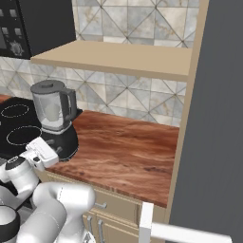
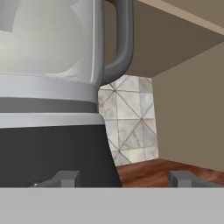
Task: Grab the lemon and lime from the fridge, place them in the blender, close the lid, and turn on the blender to create a marinade.
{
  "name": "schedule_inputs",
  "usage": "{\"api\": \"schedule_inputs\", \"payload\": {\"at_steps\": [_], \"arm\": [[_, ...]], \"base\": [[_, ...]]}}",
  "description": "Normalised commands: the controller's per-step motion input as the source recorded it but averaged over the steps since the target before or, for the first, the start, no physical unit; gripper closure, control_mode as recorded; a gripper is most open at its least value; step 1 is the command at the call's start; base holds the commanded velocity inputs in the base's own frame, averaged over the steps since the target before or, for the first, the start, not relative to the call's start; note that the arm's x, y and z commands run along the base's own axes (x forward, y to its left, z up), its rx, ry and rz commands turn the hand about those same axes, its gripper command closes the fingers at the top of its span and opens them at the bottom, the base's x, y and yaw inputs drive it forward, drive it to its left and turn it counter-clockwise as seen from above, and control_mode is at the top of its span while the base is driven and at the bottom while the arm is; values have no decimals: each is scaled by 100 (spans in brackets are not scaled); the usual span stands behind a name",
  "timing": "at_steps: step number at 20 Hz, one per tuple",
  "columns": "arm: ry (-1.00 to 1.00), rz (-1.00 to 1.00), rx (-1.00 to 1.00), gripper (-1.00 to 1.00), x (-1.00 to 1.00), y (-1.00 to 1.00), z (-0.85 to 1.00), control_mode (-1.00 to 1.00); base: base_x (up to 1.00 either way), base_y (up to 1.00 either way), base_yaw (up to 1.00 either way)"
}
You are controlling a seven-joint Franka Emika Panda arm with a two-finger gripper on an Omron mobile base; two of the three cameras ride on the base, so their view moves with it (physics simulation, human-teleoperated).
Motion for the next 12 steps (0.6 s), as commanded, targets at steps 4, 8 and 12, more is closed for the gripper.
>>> {"api": "schedule_inputs", "payload": {"at_steps": [4, 8, 12], "arm": [[-3, 0, 0, -100, 0, 67, 0, -100], [-1, 2, 0, -100, -1, 72, 0, -100], [-4, 2, 0, -100, -12, 72, 1, -100]], "base": [[0, 0, 0], [0, 0, 0], [0, 0, 0]]}}
